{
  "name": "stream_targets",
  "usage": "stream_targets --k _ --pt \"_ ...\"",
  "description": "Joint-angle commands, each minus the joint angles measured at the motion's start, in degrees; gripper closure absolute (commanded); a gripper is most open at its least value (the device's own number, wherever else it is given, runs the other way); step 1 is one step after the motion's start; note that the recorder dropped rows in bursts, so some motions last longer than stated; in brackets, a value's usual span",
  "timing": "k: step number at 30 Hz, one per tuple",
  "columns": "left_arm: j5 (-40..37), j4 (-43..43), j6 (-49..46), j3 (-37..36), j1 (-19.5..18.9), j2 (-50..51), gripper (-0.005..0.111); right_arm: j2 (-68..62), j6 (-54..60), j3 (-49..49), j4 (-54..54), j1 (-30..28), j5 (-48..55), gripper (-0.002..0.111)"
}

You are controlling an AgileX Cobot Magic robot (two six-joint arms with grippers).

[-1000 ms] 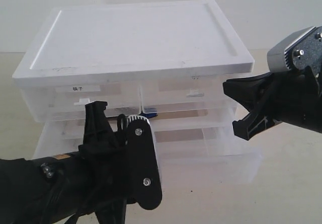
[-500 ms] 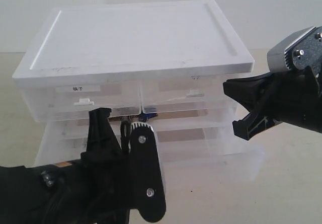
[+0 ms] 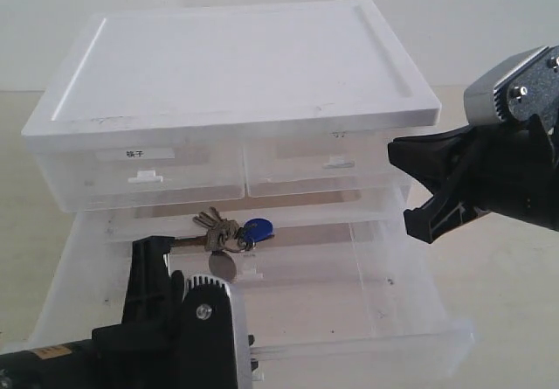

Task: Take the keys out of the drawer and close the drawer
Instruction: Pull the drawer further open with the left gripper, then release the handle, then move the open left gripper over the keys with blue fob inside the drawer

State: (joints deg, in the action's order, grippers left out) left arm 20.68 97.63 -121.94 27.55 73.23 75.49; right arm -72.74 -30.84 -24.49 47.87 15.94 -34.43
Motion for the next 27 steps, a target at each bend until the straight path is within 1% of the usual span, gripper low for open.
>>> stream_targets --k 1,7,16,18,23,24,25,27 --pt "0.7 1.7 -0.2 -1.9 0.2 -0.5 0.102 0.1 -0.1 -0.1 -0.7 -0.5 0.3 0.108" --pt "-4.0 1.4 -0.2 -1.6 0.2 -0.5 0.102 0.1 -0.1 -0.1 -0.7 -0.5 0.3 0.108" --pt "-5.3 1.6 -0.2 -1.6 0.2 -0.5 0.101 0.1 -0.1 -0.1 -0.7 -0.5 0.3 0.108" --pt "-5.3 1.6 -0.2 -1.6 0.2 -0.8 0.093 0.1 -0.1 -0.1 -0.7 -0.5 0.3 0.108" --pt "-6.0 2.3 -0.2 -1.6 0.2 -5.2 0.055 0.1 -0.1 -0.1 -0.7 -0.5 0.3 0.108" --pt "-6.0 2.3 -0.2 -1.6 0.2 -6.6 0.05 0.1 -0.1 -0.1 -0.7 -0.5 0.3 0.108" --pt "-6.0 2.3 -0.2 -1.6 0.2 -7.8 0.048 0.1 -0.1 -0.1 -0.7 -0.5 0.3 0.108" --pt "-7.4 2.3 -0.2 -1.6 0.2 -11.2 0.048 0.1 -0.1 -0.1 -0.7 -0.5 0.3 0.108"
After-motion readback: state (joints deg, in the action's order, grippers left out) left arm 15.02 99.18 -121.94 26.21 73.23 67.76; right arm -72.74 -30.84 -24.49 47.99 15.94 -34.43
